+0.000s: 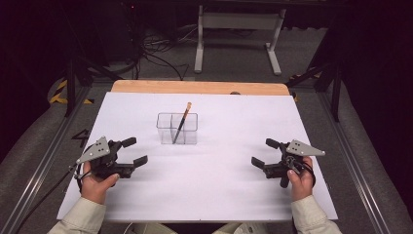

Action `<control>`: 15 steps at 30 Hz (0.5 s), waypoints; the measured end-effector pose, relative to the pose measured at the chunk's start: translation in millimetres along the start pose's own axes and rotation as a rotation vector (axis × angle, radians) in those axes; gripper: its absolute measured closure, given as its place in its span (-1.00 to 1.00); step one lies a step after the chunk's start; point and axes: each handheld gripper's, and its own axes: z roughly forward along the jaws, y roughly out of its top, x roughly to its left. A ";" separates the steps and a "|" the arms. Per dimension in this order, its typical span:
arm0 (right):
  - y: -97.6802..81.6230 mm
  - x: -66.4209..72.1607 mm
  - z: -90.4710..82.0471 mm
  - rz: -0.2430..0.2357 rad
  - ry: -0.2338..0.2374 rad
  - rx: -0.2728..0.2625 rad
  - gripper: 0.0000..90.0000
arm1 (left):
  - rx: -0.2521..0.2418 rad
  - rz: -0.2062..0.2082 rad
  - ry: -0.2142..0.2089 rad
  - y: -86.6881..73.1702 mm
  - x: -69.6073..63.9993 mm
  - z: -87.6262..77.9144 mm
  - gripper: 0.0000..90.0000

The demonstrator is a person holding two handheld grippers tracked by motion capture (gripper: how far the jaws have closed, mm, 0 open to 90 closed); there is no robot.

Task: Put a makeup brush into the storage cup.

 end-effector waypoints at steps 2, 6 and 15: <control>-1.9 0.6 0.1 0.006 -0.001 0.002 -0.99 | 0.002 -0.006 0.007 -2.6 1.5 0.3 -0.63; -5.8 0.8 0.5 0.016 0.000 0.009 -0.99 | 0.029 -0.013 0.020 -10.9 2.9 4.1 -0.63; -11.2 1.4 2.0 0.028 0.000 0.020 -0.99 | 0.033 -0.013 0.018 -13.4 2.9 6.2 -0.64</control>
